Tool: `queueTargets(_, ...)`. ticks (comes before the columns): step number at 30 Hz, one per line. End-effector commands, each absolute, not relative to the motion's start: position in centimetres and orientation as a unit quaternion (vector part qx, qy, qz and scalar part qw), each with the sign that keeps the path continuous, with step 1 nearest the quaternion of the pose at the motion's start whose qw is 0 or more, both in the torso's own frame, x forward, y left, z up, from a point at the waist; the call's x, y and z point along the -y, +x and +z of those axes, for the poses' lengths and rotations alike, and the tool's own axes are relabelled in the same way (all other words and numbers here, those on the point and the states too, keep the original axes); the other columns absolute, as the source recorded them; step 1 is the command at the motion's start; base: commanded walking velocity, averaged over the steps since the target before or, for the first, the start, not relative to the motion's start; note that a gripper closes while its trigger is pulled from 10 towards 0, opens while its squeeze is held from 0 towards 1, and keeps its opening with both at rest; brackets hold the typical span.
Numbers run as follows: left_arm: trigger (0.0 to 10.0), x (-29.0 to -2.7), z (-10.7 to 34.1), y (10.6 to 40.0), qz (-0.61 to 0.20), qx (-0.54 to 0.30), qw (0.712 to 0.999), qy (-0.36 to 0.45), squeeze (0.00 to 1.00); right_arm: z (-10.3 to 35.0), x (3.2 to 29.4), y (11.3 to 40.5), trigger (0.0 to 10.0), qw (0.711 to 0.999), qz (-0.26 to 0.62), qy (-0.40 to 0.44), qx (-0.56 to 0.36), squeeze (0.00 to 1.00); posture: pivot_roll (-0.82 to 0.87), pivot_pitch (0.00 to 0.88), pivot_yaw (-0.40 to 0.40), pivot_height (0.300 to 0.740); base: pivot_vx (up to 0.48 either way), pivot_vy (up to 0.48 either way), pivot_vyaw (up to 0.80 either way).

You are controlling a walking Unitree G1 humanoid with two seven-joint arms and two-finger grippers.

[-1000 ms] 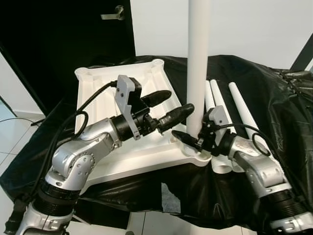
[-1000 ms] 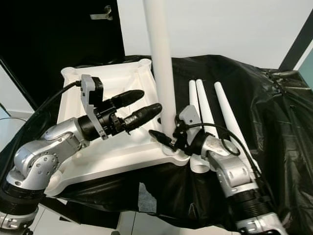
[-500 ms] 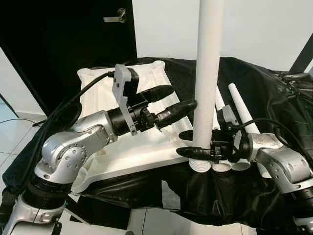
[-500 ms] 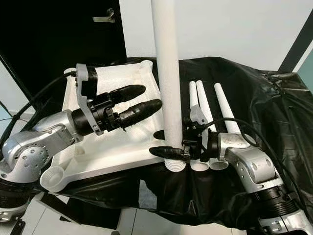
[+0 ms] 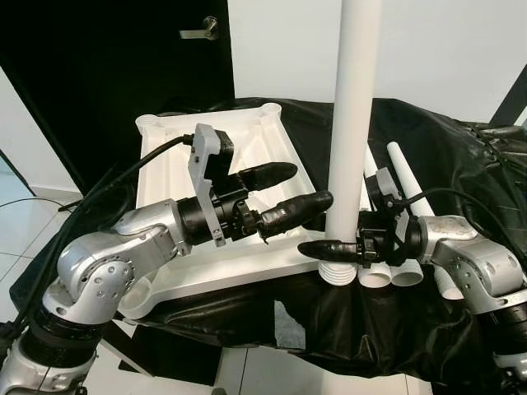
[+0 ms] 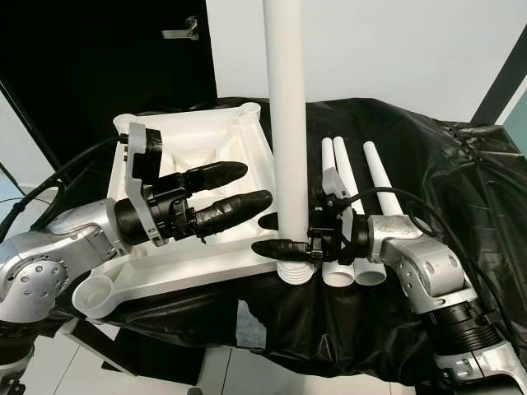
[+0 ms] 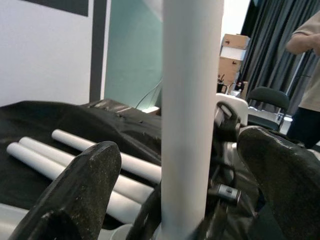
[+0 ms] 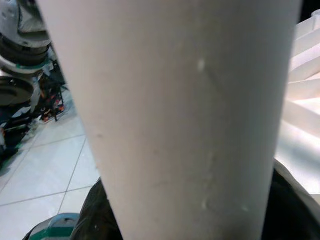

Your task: Building children table

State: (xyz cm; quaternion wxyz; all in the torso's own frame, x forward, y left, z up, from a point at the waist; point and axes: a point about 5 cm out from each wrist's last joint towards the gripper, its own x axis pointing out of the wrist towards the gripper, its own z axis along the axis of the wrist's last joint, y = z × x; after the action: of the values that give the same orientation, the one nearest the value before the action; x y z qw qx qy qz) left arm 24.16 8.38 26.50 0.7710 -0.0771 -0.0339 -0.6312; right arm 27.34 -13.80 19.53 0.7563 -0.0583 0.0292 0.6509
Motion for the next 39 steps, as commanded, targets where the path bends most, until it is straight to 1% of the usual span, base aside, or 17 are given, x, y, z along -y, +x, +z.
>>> queueTargets(1, 10.0, -7.9, 27.1, 21.8, -0.788, 0.057, 0.61, -0.061, 0.0, 19.5, 13.5, 27.4, 10.0, 0.747, 0.661, -0.068, -0.036, 0.0, 0.04, 0.0, -0.022, 0.74, 0.0, 0.0, 0.0)
queueTargets(4, 10.0, -7.5, 27.5, 22.2, -0.781, 0.065, 0.618, -0.061, 0.0, 19.0, 13.0, 27.3, 10.0, 0.732, 0.675, -0.08, -0.048, 0.0, 0.03, 0.0, -0.021, 0.74, 0.0, 0.0, 0.0)
queueTargets(8, 10.0, -7.0, 28.0, 22.6, -0.776, 0.076, 0.623, -0.066, 0.0, 18.4, 12.4, 27.1, 10.0, 0.72, 0.686, -0.091, -0.06, 0.0, 0.04, 0.0, -0.019, 0.74, 0.0, 0.0, 0.0)
queueTargets(12, 10.0, -6.7, 28.3, 22.8, -0.772, 0.082, 0.627, -0.068, 0.0, 18.1, 12.1, 27.1, 10.0, 0.718, 0.687, -0.091, -0.064, 0.0, 0.04, 0.0, -0.017, 0.74, 0.0, 0.0, 0.0)
queueTargets(14, 10.0, -6.6, 28.3, 23.0, -0.769, 0.076, 0.631, -0.069, 0.0, 17.9, 12.1, 27.1, 10.0, 0.717, 0.687, -0.093, -0.065, 0.0, 0.04, 0.0, -0.015, 0.74, 0.0, 0.0, 0.0)
queueTargets(16, 10.0, -6.3, 28.0, 23.4, -0.759, 0.051, 0.644, -0.076, 0.0, 17.8, 11.9, 27.1, 10.0, 0.717, 0.687, -0.094, -0.067, 0.0, 0.04, 0.0, -0.012, 0.74, 0.0, 0.0, 0.0)
queueTargets(17, 10.0, -6.3, 28.0, 23.4, -0.759, 0.051, 0.644, -0.076, 0.0, 17.8, 11.9, 27.1, 10.0, 0.717, 0.687, -0.094, -0.067, 0.0, 0.04, 0.0, -0.012, 0.74, 0.0, 0.0, 0.0)
queueTargets(18, 8.9, -6.3, 27.7, 23.6, -0.755, 0.036, 0.649, -0.08, 0.0, 17.8, 11.9, 27.2, 10.0, 0.719, 0.685, -0.095, -0.066, 0.0, 0.04, 0.0, -0.009, 0.74, 0.0, 0.0, 0.0)
queueTargets(19, 4.7, -6.2, 27.5, 23.7, -0.751, 0.027, 0.655, -0.083, 0.0, 17.8, 11.9, 27.2, 10.0, 0.721, 0.683, -0.096, -0.066, 0.0, 0.04, 0.0, -0.005, 0.74, 0.0, 0.0, 0.0)
queueTargets(20, 4.7, -6.2, 27.4, 23.8, -0.748, 0.022, 0.658, -0.084, 0.0, 17.8, 11.9, 27.3, 10.0, 0.723, 0.681, -0.097, -0.065, 0.0, 0.04, 0.0, -0.005, 0.74, 0.0, 0.0, 0.0)
queueTargets(21, 0.0, -6.1, 27.4, 23.9, -0.745, 0.022, 0.661, -0.088, 0.0, 17.7, 11.9, 27.3, 10.0, 0.723, 0.68, -0.098, -0.065, 0.0, 0.04, 0.0, -0.003, 0.74, 0.0, 0.0, 0.0)
queueTargets(30, 0.0, -6.2, 27.9, 24.5, -0.738, 0.03, 0.668, -0.091, 0.0, 17.6, 11.9, 27.3, 10.0, 0.724, 0.679, -0.1, -0.065, 0.0, 0.04, 0.0, 0.001, 0.74, 0.0, 0.0, 0.0)
queueTargets(34, 0.0, -6.2, 28.4, 24.9, -0.732, 0.026, 0.674, -0.097, 0.0, 17.5, 11.9, 27.3, 10.0, 0.729, 0.674, -0.103, -0.06, 0.0, 0.04, 0.0, 0.005, 0.74, 0.0, 0.0, 0.0)
queueTargets(35, 0.0, -6.2, 28.5, 25.0, -0.726, 0.026, 0.681, -0.092, 0.0, 17.6, 11.9, 27.4, 10.0, 0.733, 0.67, -0.101, -0.058, 0.26, 0.04, 0.0, 0.006, 0.74, 0.0, 0.0, 0.0)
queueTargets(36, 0.0, -6.1, 28.5, 25.1, -0.719, 0.026, 0.689, -0.087, 0.0, 17.6, 11.9, 27.4, 10.0, 0.737, 0.666, -0.099, -0.057, 0.77, 0.04, 0.0, 0.006, 0.74, 0.0, 0.0, 0.0)
queueTargets(38, 0.0, -6.1, 28.5, 25.1, -0.719, 0.026, 0.689, -0.087, 0.0, 17.6, 11.9, 27.4, 10.0, 0.737, 0.666, -0.099, -0.057, 0.77, 0.04, 0.0, 0.006, 0.74, 0.0, 0.0, 0.0)
queueTargets(39, 5.5, -5.9, 28.6, 25.4, -0.704, 0.033, 0.706, -0.075, 0.0, 17.7, 11.9, 27.6, 10.0, 0.744, 0.66, -0.095, -0.051, 1.0, 0.04, 0.0, 0.007, 0.74, 0.0, 0.0, 0.0)
